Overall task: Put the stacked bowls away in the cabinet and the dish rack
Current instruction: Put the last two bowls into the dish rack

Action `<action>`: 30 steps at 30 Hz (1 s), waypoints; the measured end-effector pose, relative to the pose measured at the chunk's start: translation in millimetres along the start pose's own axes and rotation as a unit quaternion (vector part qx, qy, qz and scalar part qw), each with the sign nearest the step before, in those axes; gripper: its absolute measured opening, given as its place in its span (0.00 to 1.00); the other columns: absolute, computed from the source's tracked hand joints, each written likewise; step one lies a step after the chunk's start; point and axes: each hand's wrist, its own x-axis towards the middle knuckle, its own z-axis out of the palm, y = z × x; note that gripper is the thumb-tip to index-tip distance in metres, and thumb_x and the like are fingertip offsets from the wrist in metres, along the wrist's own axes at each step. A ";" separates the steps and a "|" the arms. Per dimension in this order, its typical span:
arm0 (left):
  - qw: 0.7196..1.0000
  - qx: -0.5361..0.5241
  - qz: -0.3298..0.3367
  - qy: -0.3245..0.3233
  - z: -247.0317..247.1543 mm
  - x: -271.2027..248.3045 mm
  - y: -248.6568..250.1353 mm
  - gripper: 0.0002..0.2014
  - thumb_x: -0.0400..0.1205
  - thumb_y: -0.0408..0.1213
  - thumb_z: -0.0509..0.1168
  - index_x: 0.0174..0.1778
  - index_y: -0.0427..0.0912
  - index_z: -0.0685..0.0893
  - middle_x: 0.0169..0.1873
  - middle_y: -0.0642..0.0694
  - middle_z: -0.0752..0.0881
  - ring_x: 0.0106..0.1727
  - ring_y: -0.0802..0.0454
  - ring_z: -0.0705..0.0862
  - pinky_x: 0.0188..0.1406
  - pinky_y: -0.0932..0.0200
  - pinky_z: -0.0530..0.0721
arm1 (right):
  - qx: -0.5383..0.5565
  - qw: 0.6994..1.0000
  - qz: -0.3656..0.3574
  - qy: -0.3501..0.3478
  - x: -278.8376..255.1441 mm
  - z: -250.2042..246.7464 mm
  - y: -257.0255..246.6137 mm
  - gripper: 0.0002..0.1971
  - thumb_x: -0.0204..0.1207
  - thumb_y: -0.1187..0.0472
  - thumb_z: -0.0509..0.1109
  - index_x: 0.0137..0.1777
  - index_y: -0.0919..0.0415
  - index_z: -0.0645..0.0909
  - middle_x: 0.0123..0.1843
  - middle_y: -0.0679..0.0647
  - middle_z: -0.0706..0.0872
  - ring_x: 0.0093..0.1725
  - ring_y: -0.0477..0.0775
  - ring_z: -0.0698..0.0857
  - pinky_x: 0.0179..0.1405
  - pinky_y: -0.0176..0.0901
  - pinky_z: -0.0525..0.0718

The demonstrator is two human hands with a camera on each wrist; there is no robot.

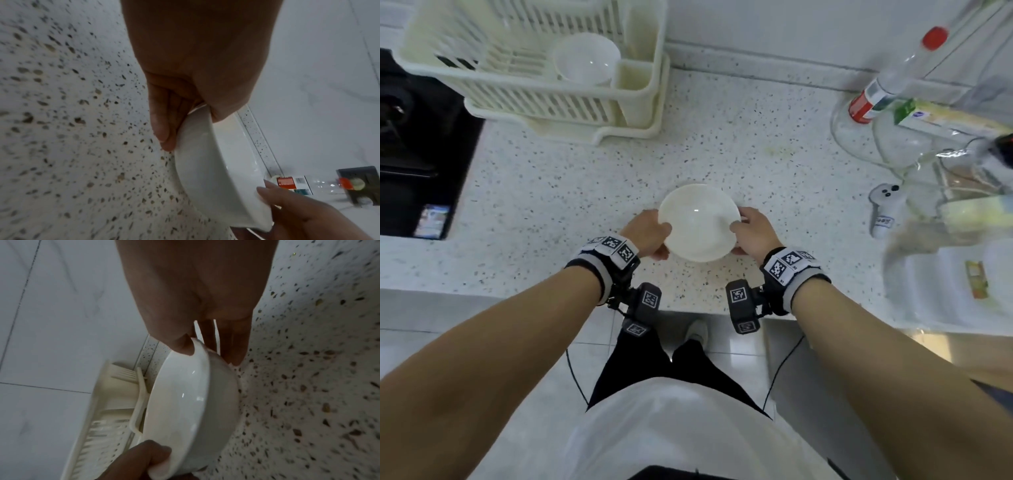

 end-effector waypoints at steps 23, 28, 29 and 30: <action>0.898 -0.215 0.045 0.382 -287.6 -2.1 42.8 0.14 0.79 0.35 0.53 0.47 0.29 0.80 0.24 0.37 0.84 0.19 0.48 0.79 0.19 0.61 0.77 | -0.272 0.895 -0.349 0.049 91.9 127.6 -244.7 0.19 0.80 0.59 0.62 0.70 0.60 0.77 0.70 0.59 0.81 0.71 0.61 0.76 0.68 0.54 0.76; 0.913 -0.175 -0.063 0.364 -366.3 80.0 53.6 0.21 0.82 0.39 0.53 0.57 0.26 0.84 0.32 0.37 0.89 0.18 0.48 0.84 0.12 0.58 0.80 | -0.373 0.857 -0.348 0.073 128.5 144.7 -243.8 0.21 0.77 0.58 0.62 0.70 0.61 0.76 0.71 0.61 0.80 0.71 0.66 0.75 0.67 0.60 0.77; 0.918 -0.163 -0.092 0.349 -375.8 97.9 51.3 0.22 0.83 0.40 0.53 0.60 0.28 0.84 0.38 0.37 0.90 0.23 0.46 0.86 0.11 0.56 0.80 | -0.370 0.858 -0.347 0.078 131.6 146.7 -241.4 0.22 0.77 0.59 0.62 0.70 0.61 0.76 0.71 0.62 0.80 0.71 0.66 0.75 0.66 0.59 0.77; 0.925 -0.143 -0.111 0.333 -380.0 109.3 51.1 0.22 0.84 0.40 0.53 0.64 0.29 0.83 0.43 0.37 0.90 0.28 0.46 0.87 0.14 0.54 0.82 | -0.367 0.859 -0.347 0.084 133.2 148.4 -239.0 0.22 0.77 0.59 0.61 0.70 0.61 0.76 0.71 0.62 0.80 0.71 0.66 0.75 0.66 0.59 0.77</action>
